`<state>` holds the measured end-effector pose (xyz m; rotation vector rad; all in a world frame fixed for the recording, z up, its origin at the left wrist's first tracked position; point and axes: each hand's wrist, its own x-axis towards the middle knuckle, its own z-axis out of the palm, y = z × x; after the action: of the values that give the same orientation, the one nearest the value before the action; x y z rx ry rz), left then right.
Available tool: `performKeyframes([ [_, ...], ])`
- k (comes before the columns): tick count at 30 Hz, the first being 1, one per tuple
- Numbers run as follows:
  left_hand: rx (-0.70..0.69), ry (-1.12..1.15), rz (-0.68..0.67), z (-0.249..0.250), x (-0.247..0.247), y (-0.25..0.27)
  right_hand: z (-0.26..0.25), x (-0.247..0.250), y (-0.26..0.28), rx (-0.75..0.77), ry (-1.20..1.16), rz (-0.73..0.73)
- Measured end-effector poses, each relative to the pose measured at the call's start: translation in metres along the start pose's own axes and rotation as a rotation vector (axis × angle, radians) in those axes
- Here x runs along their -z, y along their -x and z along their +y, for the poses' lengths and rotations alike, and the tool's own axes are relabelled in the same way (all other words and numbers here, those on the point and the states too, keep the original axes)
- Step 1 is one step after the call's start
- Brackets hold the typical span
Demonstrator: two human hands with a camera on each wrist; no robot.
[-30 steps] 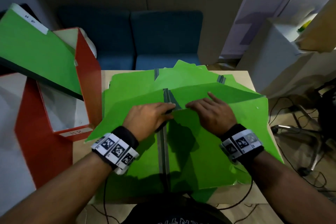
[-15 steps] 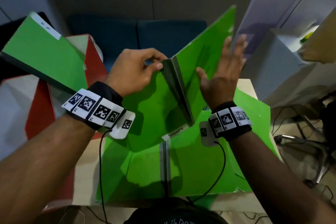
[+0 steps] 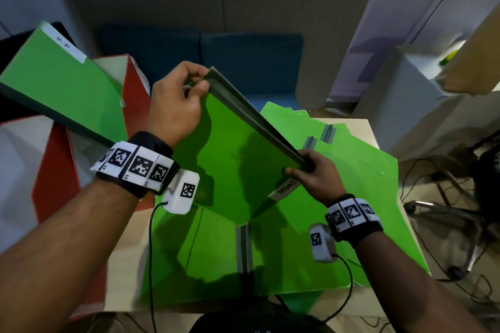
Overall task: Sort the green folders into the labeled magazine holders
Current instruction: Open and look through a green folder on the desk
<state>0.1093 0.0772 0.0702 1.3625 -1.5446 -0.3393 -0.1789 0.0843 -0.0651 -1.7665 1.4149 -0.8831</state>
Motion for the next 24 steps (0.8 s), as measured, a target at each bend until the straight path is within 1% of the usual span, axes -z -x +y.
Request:
performKeyframes([
  [3, 0.039, 0.015, 0.066, -0.009, 0.003, 0.0, 0.009, 0.019, -0.008, -0.044, -0.107, 0.027],
  [4, 0.055, 0.036, 0.093, -0.012, 0.005, 0.0, 0.007, 0.025, -0.01, -0.038, -0.164, 0.06],
  [6, 0.076, 0.066, 0.16, -0.017, 0.007, 0.002, 0.0, 0.035, -0.018, -0.008, -0.267, 0.174],
  [7, 0.064, 0.033, 0.198, -0.019, 0.006, 0.003, -0.006, 0.041, -0.022, 0.019, -0.302, 0.245],
  [9, 0.004, -0.182, 0.237, -0.023, 0.005, 0.007, -0.024, 0.049, -0.032, 0.097, -0.309, 0.354],
  [10, -0.038, -0.312, 0.215, -0.023, 0.002, 0.01, -0.033, 0.053, -0.035, 0.142, -0.27, 0.385],
  [11, -0.079, -0.4, 0.162, -0.022, -0.002, 0.012, -0.044, 0.056, -0.039, 0.193, -0.211, 0.408],
  [12, -0.114, -0.425, 0.08, -0.019, -0.008, 0.016, -0.053, 0.057, -0.041, 0.244, -0.161, 0.421],
  [15, -0.187, -0.343, -0.239, -0.007, -0.033, 0.03, -0.08, 0.054, -0.05, 0.349, -0.154, 0.39],
  [16, -0.188, -0.34, -0.321, -0.002, -0.042, 0.034, -0.09, 0.051, -0.053, 0.369, -0.167, 0.358],
  [17, -0.166, -0.333, -0.369, 0.004, -0.05, 0.038, -0.1, 0.048, -0.057, 0.383, -0.167, 0.332],
  [18, -0.123, -0.317, -0.377, 0.009, -0.056, 0.039, -0.108, 0.046, -0.06, 0.398, -0.152, 0.307],
  [19, -0.08, -0.302, -0.348, 0.013, -0.061, 0.039, -0.115, 0.044, -0.063, 0.411, -0.13, 0.291],
  [22, 0.014, -0.258, -0.211, 0.02, -0.061, 0.033, -0.125, 0.039, -0.07, 0.423, -0.107, 0.268],
  [24, 0.075, -0.149, -0.161, 0.018, -0.053, 0.03, -0.117, 0.036, -0.074, 0.387, -0.053, 0.272],
])
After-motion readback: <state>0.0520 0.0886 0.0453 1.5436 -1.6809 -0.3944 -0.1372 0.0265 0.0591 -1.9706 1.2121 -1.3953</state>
